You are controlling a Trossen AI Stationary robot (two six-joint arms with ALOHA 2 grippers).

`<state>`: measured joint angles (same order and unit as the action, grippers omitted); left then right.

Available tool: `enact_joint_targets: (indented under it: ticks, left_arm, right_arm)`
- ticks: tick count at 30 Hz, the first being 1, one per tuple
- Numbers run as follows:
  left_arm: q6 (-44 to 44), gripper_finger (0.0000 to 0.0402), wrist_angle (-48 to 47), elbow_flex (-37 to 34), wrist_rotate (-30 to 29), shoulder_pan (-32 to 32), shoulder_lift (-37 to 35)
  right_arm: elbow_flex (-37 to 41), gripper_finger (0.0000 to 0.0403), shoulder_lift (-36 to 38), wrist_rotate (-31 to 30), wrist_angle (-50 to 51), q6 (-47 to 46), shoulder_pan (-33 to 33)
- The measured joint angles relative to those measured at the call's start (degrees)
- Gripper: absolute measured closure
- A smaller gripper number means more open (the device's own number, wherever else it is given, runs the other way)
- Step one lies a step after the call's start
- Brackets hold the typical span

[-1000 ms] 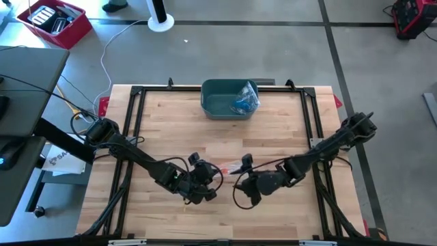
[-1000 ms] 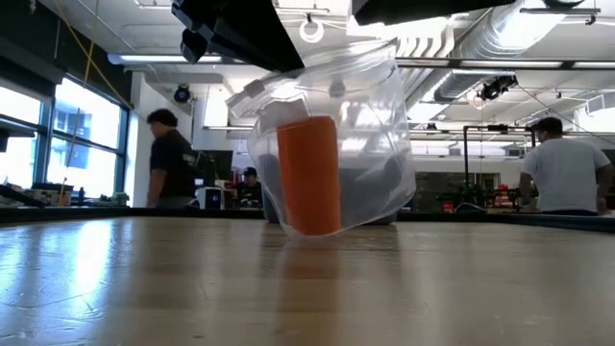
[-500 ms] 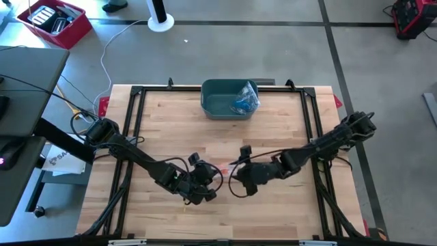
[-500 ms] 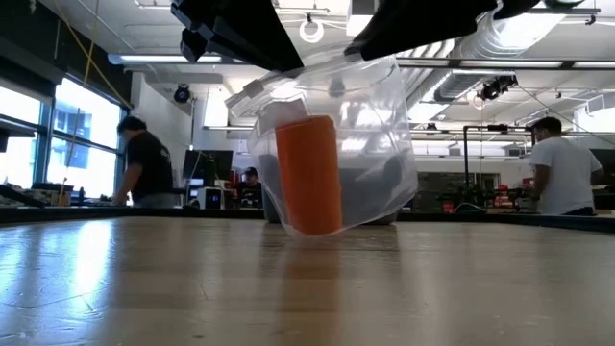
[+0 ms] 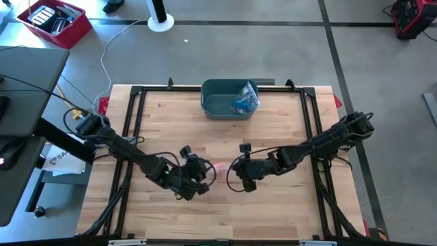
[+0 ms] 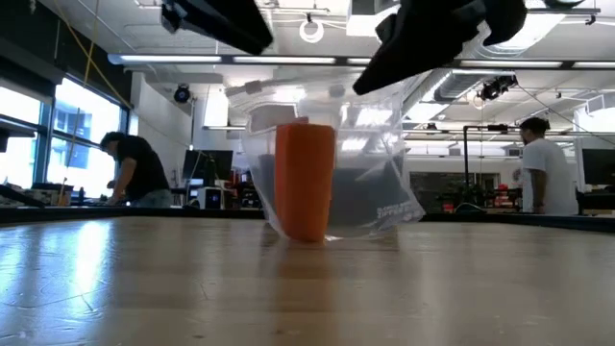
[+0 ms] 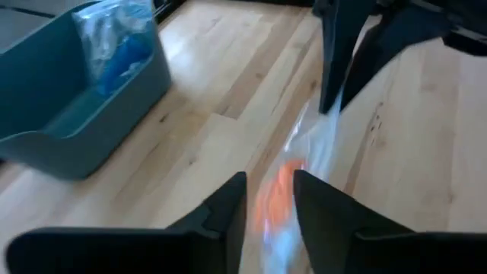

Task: Roll bandage
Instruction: Put the rolled orange bandage into the transparent zip bag

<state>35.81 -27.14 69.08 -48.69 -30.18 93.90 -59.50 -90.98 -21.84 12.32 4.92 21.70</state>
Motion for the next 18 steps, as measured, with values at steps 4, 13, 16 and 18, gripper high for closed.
enact_joint_targets:
  ticks: [4, 13, 16, 18]
  left_arm:
    - [3.8, 0.0272, -10.0, 0.0, -0.2, -2.1, -3.8]
    - [7.7, 0.0261, -17.3, 0.0, -10.8, -11.5, -0.8]
    - [8.0, 0.0261, -14.8, 0.0, -19.2, -13.4, 2.0]
    - [7.0, 0.0261, -11.7, 0.0, -20.4, -13.7, 3.9]
  right_arm:
    - [4.8, 0.0399, 0.1, 2.1, -6.6, -3.0, -1.6]
    - [15.3, 0.0401, 2.3, 4.3, -22.8, -9.0, -0.5]
    - [15.5, 0.0402, 5.4, 4.3, -21.3, -10.3, 1.5]
    - [15.5, 0.0402, 7.3, 4.3, -20.2, -11.6, 2.9]
